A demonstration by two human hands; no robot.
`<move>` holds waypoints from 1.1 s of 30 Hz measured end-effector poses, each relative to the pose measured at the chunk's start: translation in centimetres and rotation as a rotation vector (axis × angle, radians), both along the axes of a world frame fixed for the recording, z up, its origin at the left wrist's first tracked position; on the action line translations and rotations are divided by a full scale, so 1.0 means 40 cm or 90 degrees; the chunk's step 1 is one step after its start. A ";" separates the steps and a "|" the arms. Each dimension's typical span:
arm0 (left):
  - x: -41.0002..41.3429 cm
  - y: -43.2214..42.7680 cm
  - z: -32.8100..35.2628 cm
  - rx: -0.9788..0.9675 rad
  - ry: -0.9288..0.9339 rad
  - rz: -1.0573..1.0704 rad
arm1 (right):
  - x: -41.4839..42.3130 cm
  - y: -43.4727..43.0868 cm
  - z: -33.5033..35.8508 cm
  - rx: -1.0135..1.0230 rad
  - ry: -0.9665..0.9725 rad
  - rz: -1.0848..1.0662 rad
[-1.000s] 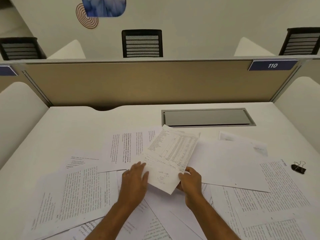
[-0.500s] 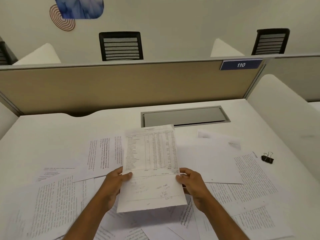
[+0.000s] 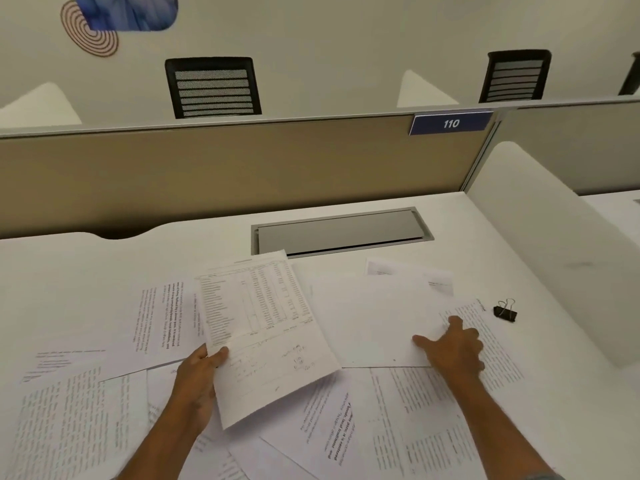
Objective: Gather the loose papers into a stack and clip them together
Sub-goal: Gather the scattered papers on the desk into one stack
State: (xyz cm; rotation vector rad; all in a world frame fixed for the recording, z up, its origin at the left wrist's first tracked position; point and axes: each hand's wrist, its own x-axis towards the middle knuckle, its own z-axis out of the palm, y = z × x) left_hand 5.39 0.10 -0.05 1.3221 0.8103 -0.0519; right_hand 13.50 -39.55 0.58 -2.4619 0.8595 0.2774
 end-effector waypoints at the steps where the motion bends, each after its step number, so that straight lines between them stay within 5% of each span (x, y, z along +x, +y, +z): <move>1: -0.002 0.000 0.000 0.005 0.001 0.009 | 0.004 0.003 0.001 -0.004 0.020 0.009; 11: -0.041 0.030 0.000 0.029 0.039 0.048 | 0.006 -0.015 -0.007 0.176 -0.101 -0.101; 20: -0.120 0.058 -0.019 0.047 0.103 0.088 | -0.076 -0.065 0.005 0.695 -0.206 -0.416; 25: -0.143 0.049 -0.006 0.033 0.114 0.071 | -0.147 0.018 0.016 0.726 -0.238 -0.414; 33: -0.160 -0.036 0.019 -0.007 0.097 0.036 | -0.265 0.279 0.037 0.697 -0.175 -0.228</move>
